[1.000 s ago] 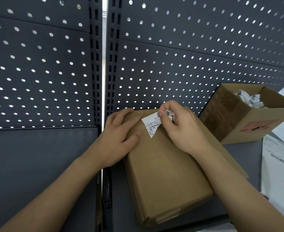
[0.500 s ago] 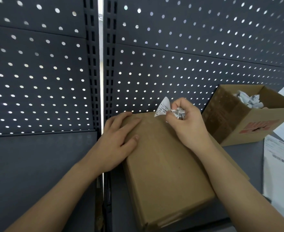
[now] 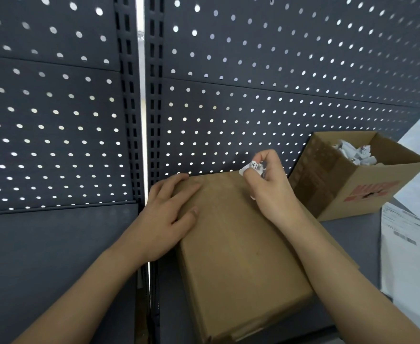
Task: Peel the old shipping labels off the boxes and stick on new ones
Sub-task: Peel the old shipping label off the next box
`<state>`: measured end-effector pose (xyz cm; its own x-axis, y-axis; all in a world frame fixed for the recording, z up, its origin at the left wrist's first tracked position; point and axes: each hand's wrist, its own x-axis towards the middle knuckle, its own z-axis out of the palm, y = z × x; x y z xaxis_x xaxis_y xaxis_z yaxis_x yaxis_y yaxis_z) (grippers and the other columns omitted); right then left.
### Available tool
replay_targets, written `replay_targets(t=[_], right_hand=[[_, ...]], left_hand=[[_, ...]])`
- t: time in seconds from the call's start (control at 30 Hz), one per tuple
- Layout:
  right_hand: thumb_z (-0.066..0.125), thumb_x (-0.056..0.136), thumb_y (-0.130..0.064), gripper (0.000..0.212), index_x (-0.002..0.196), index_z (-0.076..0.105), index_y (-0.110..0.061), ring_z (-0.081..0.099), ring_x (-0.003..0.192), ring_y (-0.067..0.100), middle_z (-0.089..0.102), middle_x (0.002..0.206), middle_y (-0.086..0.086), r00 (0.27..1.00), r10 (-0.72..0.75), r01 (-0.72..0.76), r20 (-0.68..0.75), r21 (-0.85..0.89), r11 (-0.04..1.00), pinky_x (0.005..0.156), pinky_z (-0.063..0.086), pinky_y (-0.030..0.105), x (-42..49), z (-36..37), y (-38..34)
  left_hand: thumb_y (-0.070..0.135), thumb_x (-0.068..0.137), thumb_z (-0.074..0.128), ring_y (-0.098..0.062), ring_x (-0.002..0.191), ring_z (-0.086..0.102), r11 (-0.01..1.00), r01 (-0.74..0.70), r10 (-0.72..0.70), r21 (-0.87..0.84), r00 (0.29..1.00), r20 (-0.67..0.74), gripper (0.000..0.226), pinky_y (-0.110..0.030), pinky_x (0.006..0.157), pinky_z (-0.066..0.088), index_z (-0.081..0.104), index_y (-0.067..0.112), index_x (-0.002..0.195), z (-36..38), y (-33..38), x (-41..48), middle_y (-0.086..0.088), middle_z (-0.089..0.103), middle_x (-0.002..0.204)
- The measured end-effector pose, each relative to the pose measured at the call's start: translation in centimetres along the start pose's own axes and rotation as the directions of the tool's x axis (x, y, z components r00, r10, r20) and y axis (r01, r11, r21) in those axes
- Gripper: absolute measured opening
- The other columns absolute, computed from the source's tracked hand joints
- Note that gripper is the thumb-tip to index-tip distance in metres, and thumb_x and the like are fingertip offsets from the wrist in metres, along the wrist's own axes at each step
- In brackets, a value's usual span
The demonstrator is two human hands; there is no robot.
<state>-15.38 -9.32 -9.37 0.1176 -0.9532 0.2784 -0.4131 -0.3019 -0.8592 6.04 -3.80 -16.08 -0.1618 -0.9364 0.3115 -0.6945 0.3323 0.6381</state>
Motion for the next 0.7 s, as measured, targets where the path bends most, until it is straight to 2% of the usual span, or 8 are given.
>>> replay_targets(t=[0.23, 0.3, 0.37, 0.4, 0.5, 0.57, 0.63, 0.7], right_hand=[[0.056, 0.094, -0.022, 0.019, 0.096, 0.038, -0.023, 0.035, 0.057, 0.012, 0.039, 0.066, -0.003, 1.000, 0.003, -0.003, -0.008, -0.041, 0.999, 0.059, 0.035, 0.036, -0.5, -2.3, 0.2], [0.057, 0.094, -0.020, 0.025, 0.111, 0.042, -0.030, 0.037, 0.056, 0.009, 0.043, 0.067, -0.003, 1.000, -0.009, 0.009, 0.006, -0.015, 1.000, 0.058, 0.037, 0.033, -1.1, -3.7, 0.2], [0.059, 0.093, -0.019, 0.051, 0.135, 0.039, -0.042, 0.045, 0.059, 0.006, 0.054, 0.074, -0.006, 0.999, -0.024, 0.024, 0.045, -0.008, 1.000, 0.060, 0.043, 0.026, -1.6, -5.0, 0.4], [0.059, 0.094, -0.020, 0.052, 0.138, 0.043, -0.041, 0.050, 0.063, 0.002, 0.060, 0.081, -0.008, 0.998, -0.039, 0.041, 0.044, -0.041, 0.998, 0.065, 0.045, 0.025, -1.7, -5.6, 0.4], [0.058, 0.095, -0.021, 0.017, 0.101, 0.067, -0.034, 0.054, 0.067, 0.014, 0.066, 0.083, -0.001, 0.997, -0.082, 0.082, 0.002, -0.129, 0.988, 0.067, 0.045, 0.033, -1.7, -7.3, 0.7], [0.055, 0.097, -0.023, 0.016, 0.086, 0.062, -0.031, 0.049, 0.063, 0.022, 0.063, 0.080, 0.007, 0.997, -0.081, 0.080, 0.000, -0.155, 0.985, 0.061, 0.041, 0.033, -1.9, -8.4, 0.9], [0.050, 0.100, -0.026, 0.018, 0.084, 0.057, -0.031, 0.043, 0.057, 0.013, 0.058, 0.072, 0.007, 0.998, -0.064, 0.064, 0.007, -0.165, 0.984, 0.057, 0.037, 0.032, -2.2, -9.4, 1.0], [0.045, 0.103, -0.028, 0.026, 0.077, 0.051, -0.030, 0.040, 0.056, 0.008, 0.049, 0.064, -0.003, 0.998, -0.064, 0.063, 0.000, -0.168, 0.984, 0.056, 0.035, 0.029, -2.6, -10.3, 1.3]], left_hand=[[0.062, 0.081, 0.028, -0.015, 0.137, 0.020, 0.968, -0.034, 0.023, 0.248, 0.999, 0.046, 0.071, -0.024, 0.112, 0.017, 0.043, 0.035, 0.145, -1.2, 0.5, 0.7, 0.011, 0.032, 0.150], [0.061, 0.081, 0.031, -0.019, 0.135, 0.026, 0.951, -0.064, 0.061, 0.302, 0.998, 0.020, 0.070, -0.030, 0.113, 0.022, 0.051, 0.031, 0.140, -1.6, 1.3, 1.2, 0.007, 0.042, 0.145], [0.062, 0.080, 0.029, -0.015, 0.133, 0.028, 0.953, -0.066, 0.064, 0.295, 0.998, 0.018, 0.070, -0.026, 0.111, 0.022, 0.055, 0.031, 0.137, -1.8, 2.5, 1.8, 0.010, 0.045, 0.141], [0.062, 0.080, 0.028, -0.013, 0.133, 0.029, 0.958, -0.065, 0.061, 0.280, 0.998, 0.025, 0.070, -0.025, 0.109, 0.022, 0.055, 0.031, 0.136, -1.8, 3.3, 2.2, 0.012, 0.046, 0.139], [0.062, 0.080, 0.026, -0.008, 0.129, 0.034, 0.961, -0.078, 0.073, 0.264, 0.997, 0.030, 0.069, -0.030, 0.108, 0.033, 0.056, 0.033, 0.134, -1.2, 5.6, 3.5, 0.016, 0.049, 0.133], [0.057, 0.085, 0.034, -0.008, 0.128, 0.037, 0.960, -0.083, 0.076, 0.266, 0.996, 0.037, 0.057, -0.035, 0.102, 0.041, 0.057, 0.034, 0.133, -0.5, 7.3, 4.3, 0.019, 0.049, 0.131], [0.044, 0.093, 0.046, -0.010, 0.127, 0.041, 0.957, -0.091, 0.078, 0.276, 0.995, 0.057, 0.042, -0.027, 0.091, 0.039, 0.058, 0.033, 0.132, 0.5, 8.8, 5.2, 0.019, 0.051, 0.129], [0.043, 0.093, 0.044, -0.012, 0.123, 0.046, 0.959, -0.110, 0.091, 0.262, 0.992, 0.083, 0.042, -0.029, 0.092, 0.042, 0.059, 0.031, 0.129, 1.4, 10.2, 5.8, 0.018, 0.054, 0.124]])
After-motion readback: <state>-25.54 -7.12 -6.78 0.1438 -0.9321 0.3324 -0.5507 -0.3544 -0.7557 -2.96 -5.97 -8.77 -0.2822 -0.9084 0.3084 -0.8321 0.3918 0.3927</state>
